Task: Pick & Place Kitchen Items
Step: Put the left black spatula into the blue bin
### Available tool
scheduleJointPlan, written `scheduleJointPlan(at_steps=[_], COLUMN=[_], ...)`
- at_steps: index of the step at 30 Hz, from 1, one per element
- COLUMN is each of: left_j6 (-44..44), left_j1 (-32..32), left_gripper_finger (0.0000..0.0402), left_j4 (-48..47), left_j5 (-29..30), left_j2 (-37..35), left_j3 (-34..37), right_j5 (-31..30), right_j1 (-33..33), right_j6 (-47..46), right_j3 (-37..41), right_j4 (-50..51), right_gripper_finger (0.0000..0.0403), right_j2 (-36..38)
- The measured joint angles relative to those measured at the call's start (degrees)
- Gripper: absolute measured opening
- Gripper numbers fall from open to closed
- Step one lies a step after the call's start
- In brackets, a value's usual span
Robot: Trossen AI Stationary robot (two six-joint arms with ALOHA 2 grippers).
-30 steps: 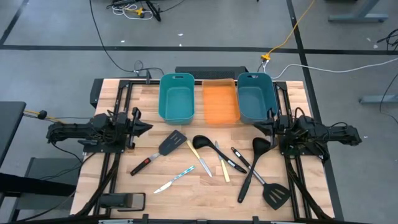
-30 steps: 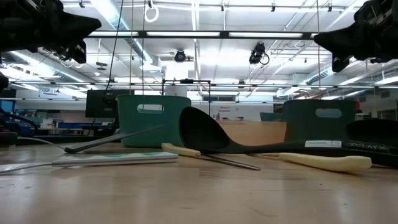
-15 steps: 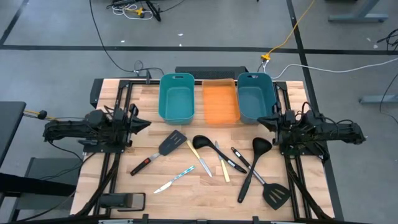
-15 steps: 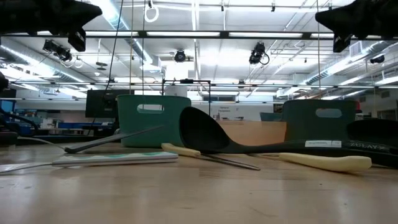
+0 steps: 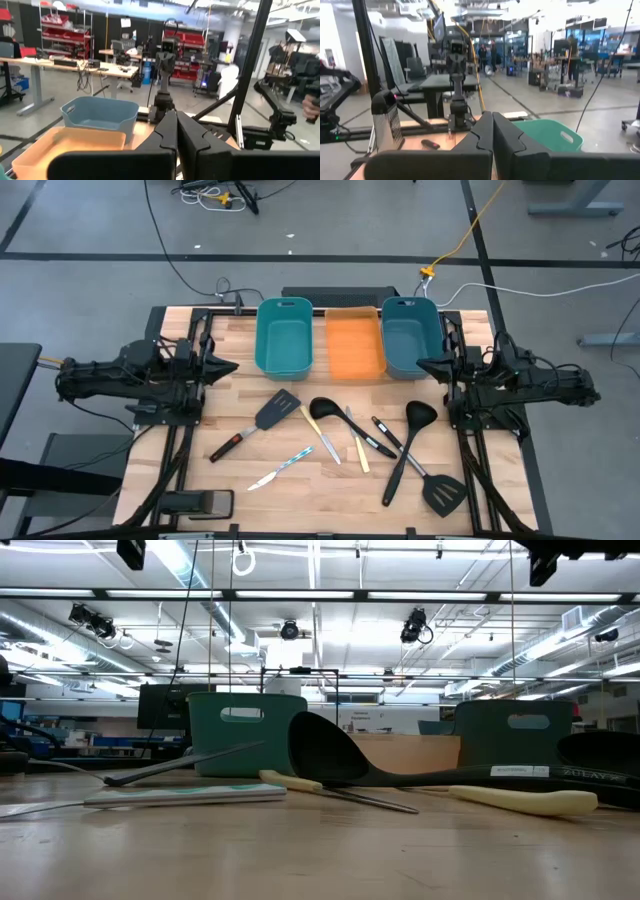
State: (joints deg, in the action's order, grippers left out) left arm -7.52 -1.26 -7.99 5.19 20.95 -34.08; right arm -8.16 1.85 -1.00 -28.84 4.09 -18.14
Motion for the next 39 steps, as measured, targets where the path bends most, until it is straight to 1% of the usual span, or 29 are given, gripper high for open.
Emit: scheduleJointPlan(at_steps=[10,17,21,25,29,34,39], left_j6=[0.67,0.96,1.35,1.98,1.98,1.68,0.87], left_j1=[0.00,0.00,0.00,0.00,-0.02,-0.02,-0.02], left_gripper_finger=[0.0001,0.0000,0.0000,0.0000,0.0000,0.0000,0.0000], left_j4=[-7.67,-13.60,-16.83,-17.20,-17.82,-22.77,-27.05], left_j5=[0.00,-0.31,-0.39,-2.22,-4.14,-6.53,-6.82], left_j2=[8.54,13.98,16.45,18.00,18.80,18.82,19.58], left_j3=[-15.43,-25.63,-30.11,-32.00,-32.22,-32.22,-32.22], right_j5=[0.01,0.06,0.06,0.19,0.21,0.23,0.22], right_j1=[0.00,0.01,0.02,0.02,0.02,0.02,0.20], right_j6=[0.03,0.38,0.61,1.91,1.70,2.96,2.98], right_j3=[-11.83,-18.38,-21.36,-23.35,-24.10,-24.10,-24.10], right_j4=[4.80,7.44,8.09,8.24,8.96,11.96,14.97], right_gripper_finger=[0.0001,0.0001,0.0001,0.0002,0.0002,0.0002,0.0003], right_j2=[-6.16,-10.19,-12.32,-13.84,-14.85,-14.88,-14.92])
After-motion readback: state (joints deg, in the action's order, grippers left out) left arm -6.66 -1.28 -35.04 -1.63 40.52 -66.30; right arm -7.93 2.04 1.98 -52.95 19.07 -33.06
